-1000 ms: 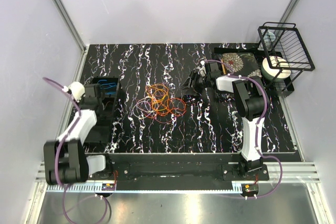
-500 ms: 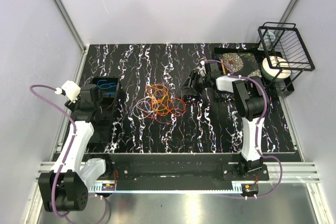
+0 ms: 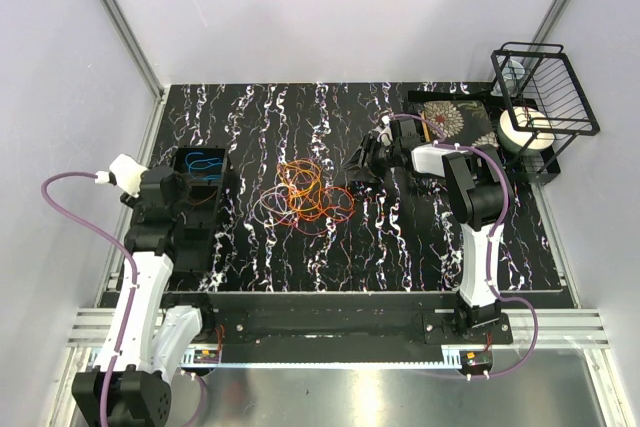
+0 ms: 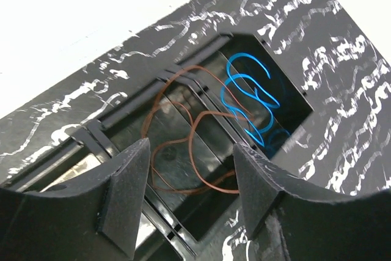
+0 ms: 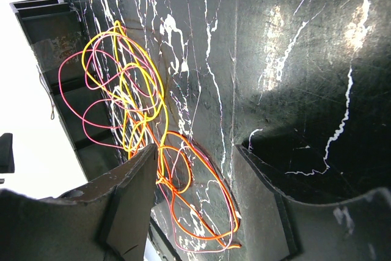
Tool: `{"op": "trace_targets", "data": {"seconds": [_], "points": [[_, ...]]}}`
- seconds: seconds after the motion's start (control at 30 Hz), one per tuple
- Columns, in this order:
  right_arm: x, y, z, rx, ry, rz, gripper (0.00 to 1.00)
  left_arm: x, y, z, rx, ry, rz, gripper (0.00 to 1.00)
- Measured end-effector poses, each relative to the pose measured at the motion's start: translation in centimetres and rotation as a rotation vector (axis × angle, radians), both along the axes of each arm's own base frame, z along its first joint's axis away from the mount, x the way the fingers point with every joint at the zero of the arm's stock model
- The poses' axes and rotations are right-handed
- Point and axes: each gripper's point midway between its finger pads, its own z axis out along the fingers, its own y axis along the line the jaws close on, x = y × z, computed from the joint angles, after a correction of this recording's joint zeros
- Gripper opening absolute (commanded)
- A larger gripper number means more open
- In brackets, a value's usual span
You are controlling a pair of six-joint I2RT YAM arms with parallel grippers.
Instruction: Untangle the cables
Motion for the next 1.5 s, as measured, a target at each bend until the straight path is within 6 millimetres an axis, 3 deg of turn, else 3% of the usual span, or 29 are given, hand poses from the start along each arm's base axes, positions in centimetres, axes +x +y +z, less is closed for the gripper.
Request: {"op": "trace_targets", "data": {"seconds": [0.27,0.5,0.7,0.93,1.17,1.33,1.4,1.5], "points": [[0.0,0.0,0.0,0.000,0.000,0.000,0.59,0.7,-3.1,0.4,-0.044,-0.002,-0.166,0.57],[0.0,0.0,0.0,0.000,0.000,0.000,0.59,2.3,-8.9,1.1,-0.069,0.001,-0.431,0.57],[0.0,0.0,0.0,-0.002,-0.001,-0.002,0.59,3.1,-14.5,-2.4,-0.069,0.132,-0.620,0.54],[0.0,0.0,0.0,-0.002,-0.001,-0.002,0.59,3.9,-18.2,-6.7,-0.074,0.253,-0.709,0.52],[0.0,0.0,0.0,-0.002,-0.001,-0.002,0.59,4.2,-20.0,-10.9,-0.067,0.366,-0.740,0.51],[0.0,0.0,0.0,-0.002,-0.001,-0.002,0.59,4.6,-20.3,-12.6,-0.064,0.402,-0.737,0.46],[0.0,0.0,0.0,-0.002,-0.001,-0.002,0.60,4.8,-20.3,-13.3,-0.065,0.418,-0.730,0.42],[0.0,0.0,0.0,-0.002,-0.001,-0.002,0.59,5.0,-20.3,-14.1,-0.064,0.437,-0.721,0.28]]}}
